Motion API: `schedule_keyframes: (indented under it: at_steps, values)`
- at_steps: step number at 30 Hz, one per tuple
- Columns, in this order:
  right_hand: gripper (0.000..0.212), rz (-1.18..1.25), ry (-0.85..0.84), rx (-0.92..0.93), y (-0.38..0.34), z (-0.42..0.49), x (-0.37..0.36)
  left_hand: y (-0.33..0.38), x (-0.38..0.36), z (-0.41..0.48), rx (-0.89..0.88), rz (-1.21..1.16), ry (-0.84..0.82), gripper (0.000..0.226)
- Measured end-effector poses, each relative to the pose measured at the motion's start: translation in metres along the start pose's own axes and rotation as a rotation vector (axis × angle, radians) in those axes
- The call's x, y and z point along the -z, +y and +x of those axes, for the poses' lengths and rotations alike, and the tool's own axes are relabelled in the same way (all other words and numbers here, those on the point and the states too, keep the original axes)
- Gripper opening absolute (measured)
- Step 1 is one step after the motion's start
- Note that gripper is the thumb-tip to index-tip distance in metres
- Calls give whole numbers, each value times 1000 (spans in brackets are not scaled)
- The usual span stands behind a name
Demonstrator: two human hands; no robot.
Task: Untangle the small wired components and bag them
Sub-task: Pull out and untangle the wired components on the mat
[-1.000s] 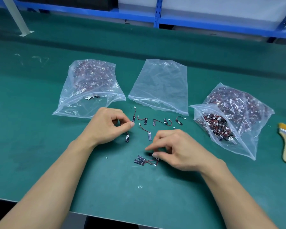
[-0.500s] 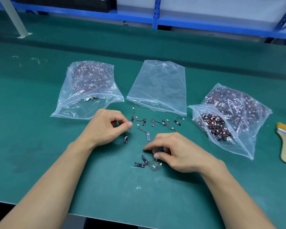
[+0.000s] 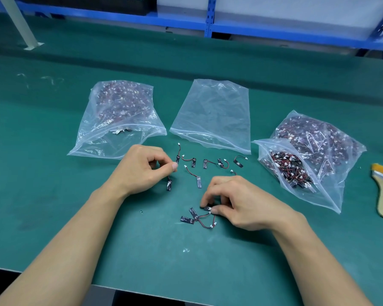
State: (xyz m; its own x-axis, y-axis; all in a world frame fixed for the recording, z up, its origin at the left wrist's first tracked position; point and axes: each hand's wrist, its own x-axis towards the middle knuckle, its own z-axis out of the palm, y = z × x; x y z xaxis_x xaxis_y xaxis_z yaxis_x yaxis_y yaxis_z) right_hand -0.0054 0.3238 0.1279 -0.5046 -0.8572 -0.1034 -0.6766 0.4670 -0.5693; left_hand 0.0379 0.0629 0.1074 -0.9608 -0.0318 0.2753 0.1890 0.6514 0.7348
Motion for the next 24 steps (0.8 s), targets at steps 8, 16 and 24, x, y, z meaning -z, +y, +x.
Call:
schedule_keyframes:
  at_steps: [8, 16, 24]
  values:
    - [19, 215, 64, -45, 6, -8, 6, 0, 1, 0, -10, -12, 0, 16]
    - [14, 602, 271, -72, 20, -11, 20, -2, 1, 0, -8, -3, 6, 17]
    - [29, 120, 420, -299, 51, -13, 26, -4, -1, 1, 2, -21, 28, 19]
